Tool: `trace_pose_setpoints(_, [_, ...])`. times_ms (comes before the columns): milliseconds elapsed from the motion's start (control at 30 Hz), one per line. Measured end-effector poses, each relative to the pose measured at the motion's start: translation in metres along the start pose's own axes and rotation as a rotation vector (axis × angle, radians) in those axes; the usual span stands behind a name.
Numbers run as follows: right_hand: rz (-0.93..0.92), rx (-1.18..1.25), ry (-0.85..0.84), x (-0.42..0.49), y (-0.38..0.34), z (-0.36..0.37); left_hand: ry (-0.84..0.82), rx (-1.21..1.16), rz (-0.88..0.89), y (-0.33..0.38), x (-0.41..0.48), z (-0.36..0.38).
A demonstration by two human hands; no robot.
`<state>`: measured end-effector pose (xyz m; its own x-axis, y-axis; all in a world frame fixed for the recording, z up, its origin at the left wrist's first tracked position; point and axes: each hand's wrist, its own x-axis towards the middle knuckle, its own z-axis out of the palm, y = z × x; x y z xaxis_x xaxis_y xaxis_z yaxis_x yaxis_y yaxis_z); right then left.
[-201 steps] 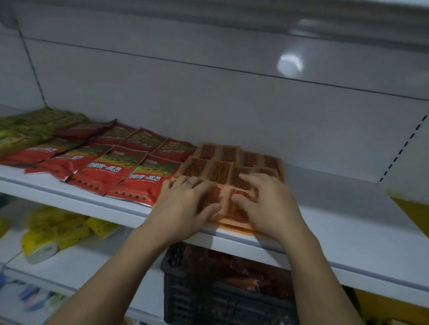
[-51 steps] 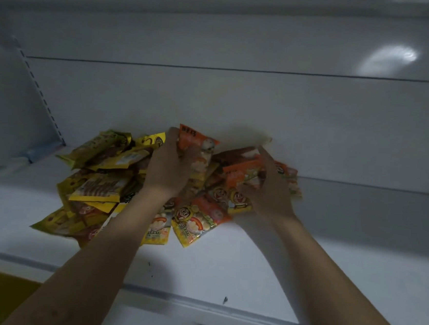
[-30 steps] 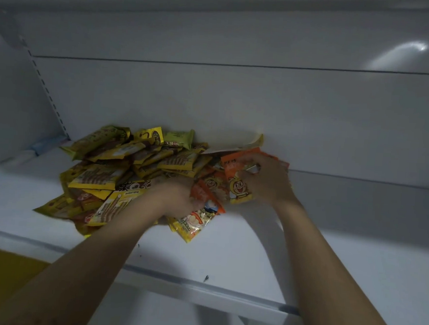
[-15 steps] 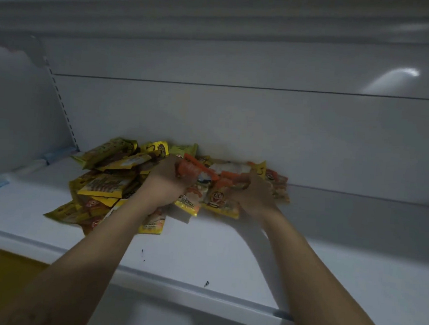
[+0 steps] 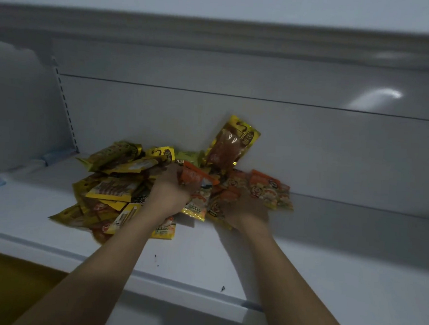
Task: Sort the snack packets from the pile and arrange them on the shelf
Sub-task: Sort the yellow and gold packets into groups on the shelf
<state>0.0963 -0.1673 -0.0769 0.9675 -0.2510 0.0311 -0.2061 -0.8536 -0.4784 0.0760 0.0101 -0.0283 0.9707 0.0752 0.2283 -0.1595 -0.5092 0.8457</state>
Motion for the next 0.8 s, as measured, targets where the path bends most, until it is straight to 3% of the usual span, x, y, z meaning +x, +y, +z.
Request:
trace_pose_setpoints(100, [0.035, 0.074, 0.003, 0.002, -0.011, 0.003, -0.011, -0.023, 0.015, -0.002, -0.003, 0.0])
trace_pose_setpoints(367, [0.182, 0.551, 0.113, 0.013, -0.03, 0.009, -0.024, -0.129, 0.042, -0.009, -0.006, -0.004])
trace_pose_setpoints(467, [0.236, 0.772, -0.013, 0.014, -0.041, 0.014, -0.001, -0.126, 0.037, -0.012, -0.004, -0.004])
trace_pose_setpoints(600, [0.281, 0.654, 0.087, 0.014, -0.049, 0.017, 0.0, -0.154, 0.035, -0.018, -0.001, -0.005])
trace_pose_setpoints(800, [0.256, 0.691, 0.128, 0.008, -0.055, 0.02, 0.001, -0.217, -0.001, -0.031, 0.006, -0.007])
